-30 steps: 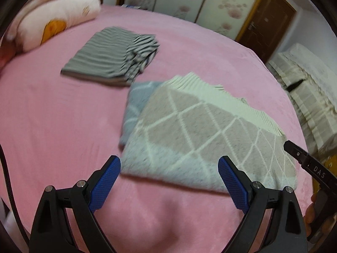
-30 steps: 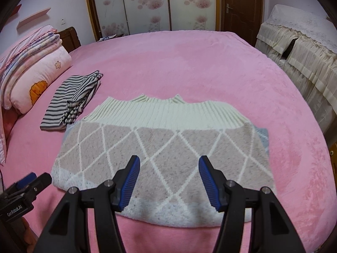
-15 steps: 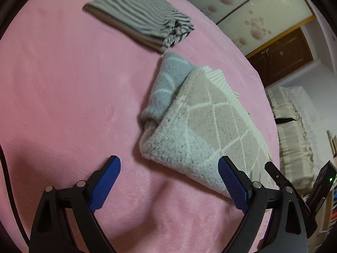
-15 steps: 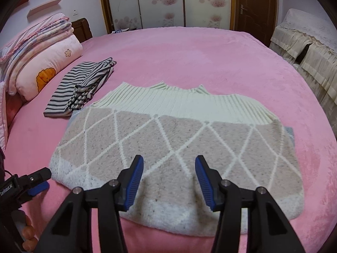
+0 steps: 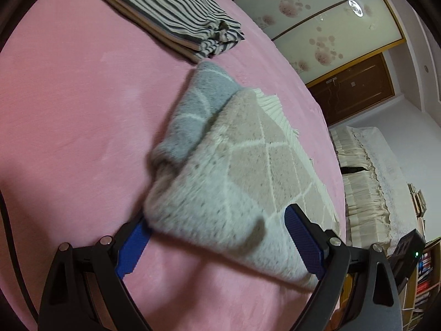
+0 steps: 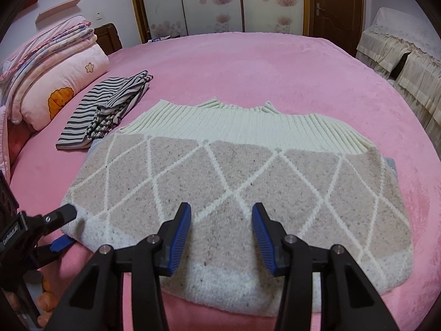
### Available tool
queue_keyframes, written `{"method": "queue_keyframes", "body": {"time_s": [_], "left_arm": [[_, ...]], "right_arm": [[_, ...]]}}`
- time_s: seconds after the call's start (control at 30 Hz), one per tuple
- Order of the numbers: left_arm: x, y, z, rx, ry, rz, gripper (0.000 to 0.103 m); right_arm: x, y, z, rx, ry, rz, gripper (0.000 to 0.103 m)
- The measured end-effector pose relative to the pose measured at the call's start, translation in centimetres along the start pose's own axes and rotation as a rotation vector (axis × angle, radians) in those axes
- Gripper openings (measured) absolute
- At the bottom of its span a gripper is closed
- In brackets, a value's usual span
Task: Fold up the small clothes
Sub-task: 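Grasp the sweater's side edge with the left gripper and fold it over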
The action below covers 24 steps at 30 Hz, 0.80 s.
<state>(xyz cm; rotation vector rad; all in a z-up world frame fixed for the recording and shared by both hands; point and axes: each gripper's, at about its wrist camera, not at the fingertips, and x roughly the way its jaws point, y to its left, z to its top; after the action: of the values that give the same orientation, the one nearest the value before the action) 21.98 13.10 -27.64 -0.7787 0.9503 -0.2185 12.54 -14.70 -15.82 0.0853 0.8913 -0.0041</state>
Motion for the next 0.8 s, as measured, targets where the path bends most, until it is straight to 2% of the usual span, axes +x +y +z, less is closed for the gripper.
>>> {"method": "queue_keyframes", "body": {"time_s": [0.17, 0.4, 0.57, 0.6, 0.7, 0.8], "left_arm": [[1.7, -0.6, 0.9, -0.010, -0.025, -0.004, 0.092], [3.0, -0.4, 2.1, -0.054, -0.039, -0.051, 0.092], [3.6, -0.9, 2.6, -0.030, -0.043, -0.030, 0.091], [3.5, -0.9, 2.6, -0.023, -0.046, -0.020, 0.087], [3.9, -1.1, 2.8, -0.002, -0.035, 0.022, 0.055], [3.9, -0.7, 3.0, -0.014, -0.023, -0.004, 0.044]], "right_arm": [[0.3, -0.2, -0.2, -0.004, -0.005, -0.007, 0.044], [0.7, -0.1, -0.2, -0.001, -0.012, -0.014, 0.041], [1.0, 0.2, 0.0, -0.016, -0.014, -0.023, 0.039], [1.1, 0.2, 0.0, -0.016, -0.015, -0.024, 0.037], [1.2, 0.2, 0.3, -0.006, -0.015, -0.020, 0.035], [1.4, 0.3, 0.5, -0.010, -0.016, -0.027, 0.031]]}}
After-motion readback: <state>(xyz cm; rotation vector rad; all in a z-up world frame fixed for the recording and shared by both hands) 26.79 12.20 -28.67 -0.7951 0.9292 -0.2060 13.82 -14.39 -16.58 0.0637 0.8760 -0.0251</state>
